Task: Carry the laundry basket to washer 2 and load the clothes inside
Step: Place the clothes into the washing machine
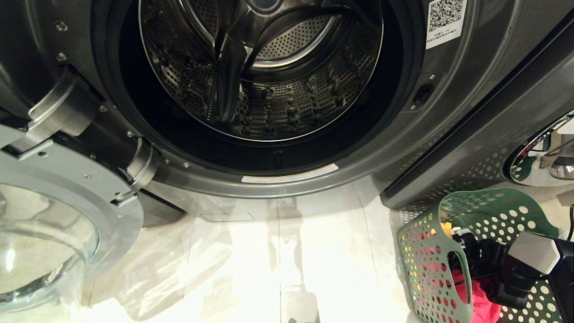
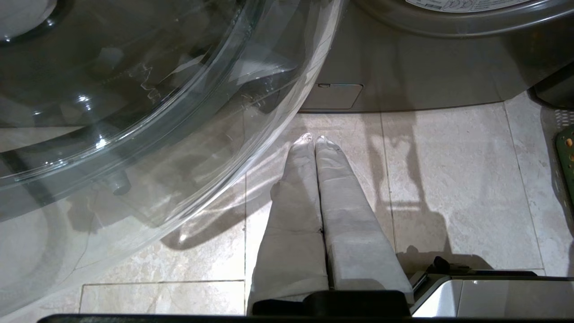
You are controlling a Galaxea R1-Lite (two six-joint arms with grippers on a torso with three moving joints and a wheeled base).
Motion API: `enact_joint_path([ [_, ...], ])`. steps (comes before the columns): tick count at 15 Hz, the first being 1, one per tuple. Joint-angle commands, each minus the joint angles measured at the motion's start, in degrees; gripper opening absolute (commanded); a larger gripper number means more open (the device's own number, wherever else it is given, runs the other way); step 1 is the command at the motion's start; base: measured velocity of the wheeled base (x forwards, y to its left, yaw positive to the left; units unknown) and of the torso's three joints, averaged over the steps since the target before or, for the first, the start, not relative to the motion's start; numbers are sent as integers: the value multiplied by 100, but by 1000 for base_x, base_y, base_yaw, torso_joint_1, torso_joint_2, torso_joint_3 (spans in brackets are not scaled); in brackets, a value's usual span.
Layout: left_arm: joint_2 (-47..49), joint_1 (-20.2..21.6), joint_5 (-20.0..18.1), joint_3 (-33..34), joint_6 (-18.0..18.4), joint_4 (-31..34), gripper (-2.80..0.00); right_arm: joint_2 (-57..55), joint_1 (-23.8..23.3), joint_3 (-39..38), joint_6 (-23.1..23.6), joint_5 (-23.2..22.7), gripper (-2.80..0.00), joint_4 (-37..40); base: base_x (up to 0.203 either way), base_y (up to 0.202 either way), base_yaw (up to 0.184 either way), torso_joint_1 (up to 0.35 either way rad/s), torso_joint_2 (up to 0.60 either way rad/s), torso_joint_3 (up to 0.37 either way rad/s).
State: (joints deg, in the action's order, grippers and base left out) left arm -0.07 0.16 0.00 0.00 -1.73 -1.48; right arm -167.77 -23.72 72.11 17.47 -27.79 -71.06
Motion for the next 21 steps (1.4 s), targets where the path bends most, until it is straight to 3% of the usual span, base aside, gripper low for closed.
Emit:
enact_joint_path([
  [1, 7, 2, 0, 44, -3, -2, -280, 425, 5, -415, -8, -91, -280, -54, 0, 0, 0, 0, 0, 0],
  [11, 7, 2, 0, 44, -3, -2, -280, 3101, -109, -3329, -226, -314, -280, 108, 0, 0, 0, 0, 0, 0],
  [17, 7, 2, 0, 44, -11, -2, -280, 5487, -617, -3920, -214, -279, -280, 1997, 0, 0, 0, 0, 0, 0],
  [21, 7, 2, 0, 44, -3, -2, -280, 6497, -923, -4168, -207, -264, -280, 2406, 0, 0, 0, 0, 0, 0],
])
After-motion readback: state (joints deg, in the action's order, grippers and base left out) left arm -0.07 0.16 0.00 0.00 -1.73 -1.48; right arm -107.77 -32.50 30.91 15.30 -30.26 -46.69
